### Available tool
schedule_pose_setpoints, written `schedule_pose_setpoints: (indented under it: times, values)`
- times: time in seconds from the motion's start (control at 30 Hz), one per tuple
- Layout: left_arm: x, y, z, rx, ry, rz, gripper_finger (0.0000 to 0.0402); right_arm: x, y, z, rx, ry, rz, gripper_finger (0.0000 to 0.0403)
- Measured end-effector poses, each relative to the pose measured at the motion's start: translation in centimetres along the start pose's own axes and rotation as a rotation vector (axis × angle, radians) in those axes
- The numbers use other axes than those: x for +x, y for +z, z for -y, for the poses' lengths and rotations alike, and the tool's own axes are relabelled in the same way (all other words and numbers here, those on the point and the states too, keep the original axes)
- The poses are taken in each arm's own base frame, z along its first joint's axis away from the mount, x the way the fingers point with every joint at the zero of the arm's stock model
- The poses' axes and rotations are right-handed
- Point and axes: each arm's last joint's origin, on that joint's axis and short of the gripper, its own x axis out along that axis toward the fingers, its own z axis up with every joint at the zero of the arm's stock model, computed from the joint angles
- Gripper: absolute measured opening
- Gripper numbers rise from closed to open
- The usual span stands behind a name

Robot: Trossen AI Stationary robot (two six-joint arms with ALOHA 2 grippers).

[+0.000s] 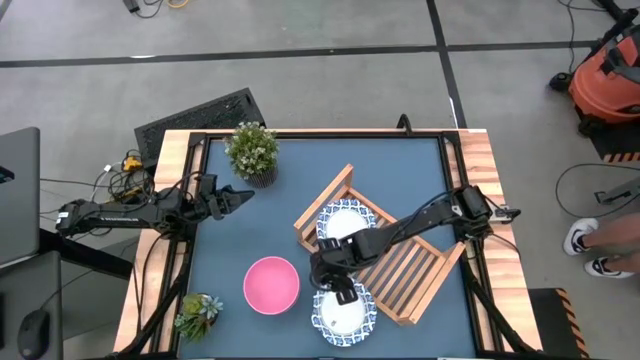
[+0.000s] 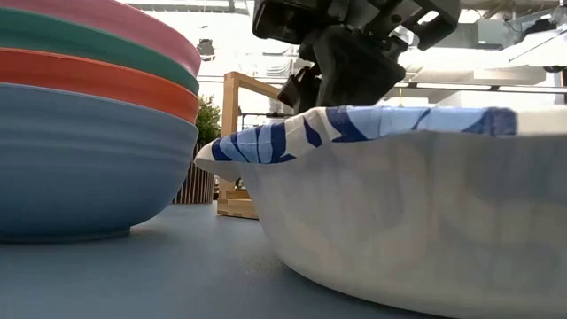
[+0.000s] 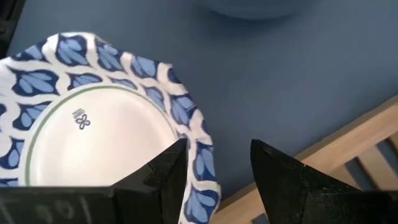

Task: Place and stack bowls onto a shelf
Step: Stack the blue patterned bowl on the top of the blue patterned bowl on the shelf

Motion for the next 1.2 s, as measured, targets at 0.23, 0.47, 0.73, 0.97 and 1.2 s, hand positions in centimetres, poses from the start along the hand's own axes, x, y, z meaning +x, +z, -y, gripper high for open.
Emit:
schedule_pose_setpoints:
  times: [0.23,0.47,0.73,0.97,1.2]
  values:
    - [0.00,0.04,-0.04,0.000,0.013,0.016,0.0112,-0.01,-0.01,0.14,-0.043,0.013,-0.001,0.0200]
    - [-0.01,-0.13,-0.27,0.002,0.036,-0.001,0.0112,-0.06,0.00,0.74,-0.078,0.033,0.002,0.0200]
    - [-0.01,-0.18,-0.35,0.003,0.044,-0.007,0.0112,-0.01,0.04,0.67,-0.081,0.050,0.011,0.0200]
    - [-0.01,-0.22,-0.40,0.006,0.049,-0.011,0.0112,0.83,-0.57,0.37,-0.044,0.069,0.025,0.0200]
    - [-0.01,-0.22,-0.40,0.005,0.049,-0.011,0.0112,0.82,-0.56,0.32,-0.019,0.092,0.024,0.0177]
